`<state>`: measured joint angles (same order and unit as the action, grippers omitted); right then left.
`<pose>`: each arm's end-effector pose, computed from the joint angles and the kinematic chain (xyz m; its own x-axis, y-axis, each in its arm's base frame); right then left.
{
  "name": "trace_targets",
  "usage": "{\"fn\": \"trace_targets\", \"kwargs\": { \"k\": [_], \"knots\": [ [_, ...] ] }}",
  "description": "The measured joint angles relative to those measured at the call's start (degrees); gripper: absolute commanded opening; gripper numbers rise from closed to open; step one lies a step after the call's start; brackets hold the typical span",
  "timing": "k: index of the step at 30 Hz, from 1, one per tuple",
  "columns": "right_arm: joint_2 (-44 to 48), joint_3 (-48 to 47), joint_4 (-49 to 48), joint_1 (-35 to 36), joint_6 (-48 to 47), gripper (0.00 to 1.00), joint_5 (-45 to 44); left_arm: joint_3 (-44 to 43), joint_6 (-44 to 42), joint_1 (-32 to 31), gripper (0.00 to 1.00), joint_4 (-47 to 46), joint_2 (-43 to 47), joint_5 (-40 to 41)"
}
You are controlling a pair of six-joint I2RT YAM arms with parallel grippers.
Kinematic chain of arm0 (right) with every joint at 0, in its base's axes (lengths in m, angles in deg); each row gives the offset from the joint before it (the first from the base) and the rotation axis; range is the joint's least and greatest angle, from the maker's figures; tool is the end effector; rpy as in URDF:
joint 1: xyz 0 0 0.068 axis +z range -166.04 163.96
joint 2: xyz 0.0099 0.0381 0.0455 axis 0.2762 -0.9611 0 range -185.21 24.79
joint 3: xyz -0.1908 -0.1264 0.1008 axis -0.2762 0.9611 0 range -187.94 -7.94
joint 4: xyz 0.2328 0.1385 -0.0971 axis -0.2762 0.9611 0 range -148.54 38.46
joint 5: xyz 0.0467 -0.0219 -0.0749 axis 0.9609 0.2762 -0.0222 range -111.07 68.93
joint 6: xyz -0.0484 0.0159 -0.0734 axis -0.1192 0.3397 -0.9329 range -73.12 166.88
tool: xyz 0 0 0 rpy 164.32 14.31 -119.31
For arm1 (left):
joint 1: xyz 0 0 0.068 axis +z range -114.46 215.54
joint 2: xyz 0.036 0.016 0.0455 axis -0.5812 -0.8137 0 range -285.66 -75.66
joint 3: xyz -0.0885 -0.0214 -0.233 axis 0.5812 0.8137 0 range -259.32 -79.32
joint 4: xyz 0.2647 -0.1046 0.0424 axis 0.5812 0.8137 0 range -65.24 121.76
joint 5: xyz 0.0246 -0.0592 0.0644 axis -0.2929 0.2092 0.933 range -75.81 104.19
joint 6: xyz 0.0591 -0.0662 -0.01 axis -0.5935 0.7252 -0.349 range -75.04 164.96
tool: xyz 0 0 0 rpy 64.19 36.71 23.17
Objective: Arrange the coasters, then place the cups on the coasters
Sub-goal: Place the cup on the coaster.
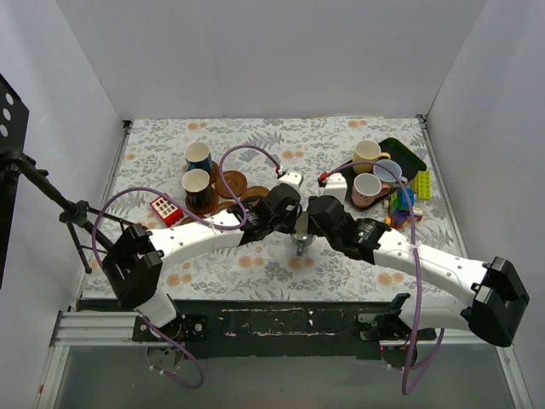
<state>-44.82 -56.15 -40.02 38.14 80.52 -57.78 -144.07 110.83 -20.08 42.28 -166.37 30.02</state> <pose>0.2247 0.2299 0.2067 -0.5240 0.0328 -0.8511 -0.1096 0.9884 0.1056 0.2459 -0.3211 0.1848 -0.7814 -0.4127 -0.4680 -0.0757 0.8072 -0.5855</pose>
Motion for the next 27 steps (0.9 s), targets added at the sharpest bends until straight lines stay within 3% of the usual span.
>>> {"fn": "trace_targets", "kwargs": {
  "k": [8,19,27],
  "knots": [
    [8.61,-0.39,-0.20,-0.07,-1.73,0.59,-0.42,0.04,-5.64,4.87,0.00,3.78,1.38,-1.55],
    [18.27,-0.37,0.24,-6.73,-4.61,0.61,-0.13,8.85,-17.22,24.55,0.00,10.38,21.31,-10.82],
    [19.52,0.48,0.46,-11.15,-5.42,0.61,2.91,13.97,-23.67,38.05,0.00,13.97,25.11,-16.50]
  ]
}}
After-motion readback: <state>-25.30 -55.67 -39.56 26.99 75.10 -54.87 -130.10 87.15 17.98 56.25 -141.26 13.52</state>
